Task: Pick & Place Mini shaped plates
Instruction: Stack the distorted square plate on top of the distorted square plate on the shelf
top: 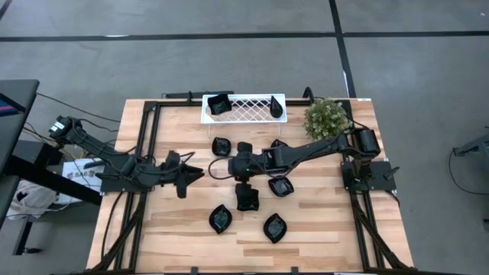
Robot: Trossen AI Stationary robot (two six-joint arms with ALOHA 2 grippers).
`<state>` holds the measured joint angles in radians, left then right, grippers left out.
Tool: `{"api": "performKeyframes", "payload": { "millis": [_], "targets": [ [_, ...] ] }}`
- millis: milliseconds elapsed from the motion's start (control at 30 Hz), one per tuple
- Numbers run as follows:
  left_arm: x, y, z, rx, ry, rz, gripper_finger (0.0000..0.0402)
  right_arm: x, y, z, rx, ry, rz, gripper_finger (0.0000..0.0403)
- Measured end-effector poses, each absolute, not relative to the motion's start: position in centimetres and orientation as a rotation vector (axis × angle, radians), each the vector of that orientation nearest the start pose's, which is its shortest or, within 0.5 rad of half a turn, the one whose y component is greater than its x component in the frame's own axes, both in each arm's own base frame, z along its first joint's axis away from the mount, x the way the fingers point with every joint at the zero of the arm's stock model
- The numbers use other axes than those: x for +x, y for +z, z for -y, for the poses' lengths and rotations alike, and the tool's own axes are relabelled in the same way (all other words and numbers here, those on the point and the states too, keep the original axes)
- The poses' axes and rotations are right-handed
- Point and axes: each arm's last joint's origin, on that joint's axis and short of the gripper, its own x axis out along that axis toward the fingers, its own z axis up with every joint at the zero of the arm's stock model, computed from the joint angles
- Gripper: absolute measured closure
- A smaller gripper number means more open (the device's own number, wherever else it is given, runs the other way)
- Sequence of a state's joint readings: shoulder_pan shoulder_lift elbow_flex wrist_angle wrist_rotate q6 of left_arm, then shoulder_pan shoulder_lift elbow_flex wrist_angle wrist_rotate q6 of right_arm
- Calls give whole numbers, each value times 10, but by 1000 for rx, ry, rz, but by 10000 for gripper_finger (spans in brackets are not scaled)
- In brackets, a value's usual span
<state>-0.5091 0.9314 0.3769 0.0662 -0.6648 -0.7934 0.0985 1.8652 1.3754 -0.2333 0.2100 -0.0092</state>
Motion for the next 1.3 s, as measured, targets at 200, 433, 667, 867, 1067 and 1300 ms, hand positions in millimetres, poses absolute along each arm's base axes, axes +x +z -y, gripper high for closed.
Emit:
{"api": "performKeyframes", "payload": {
  "millis": [200, 433, 667, 867, 1067, 1300],
  "targets": [
    [176, 223, 79, -533, 149, -100, 293, 414, 237, -32, -16, -90, -652, 299],
    [177, 242, 85, -425, -79, 24, 293, 412, 241, -36, -55, -63, -649, 311],
    [176, 253, 85, -385, -175, 125, 293, 412, 243, -35, -54, -66, -635, 311],
    [178, 254, 83, -376, -179, 135, 293, 409, 239, -36, -104, -53, -693, 311],
    [180, 248, 80, -375, -87, 82, 293, 393, 225, -43, -119, -181, -891, 311],
    [180, 246, 80, -379, -76, 71, 293, 356, 178, -69, -154, -242, -1103, 311]
  ]
}}
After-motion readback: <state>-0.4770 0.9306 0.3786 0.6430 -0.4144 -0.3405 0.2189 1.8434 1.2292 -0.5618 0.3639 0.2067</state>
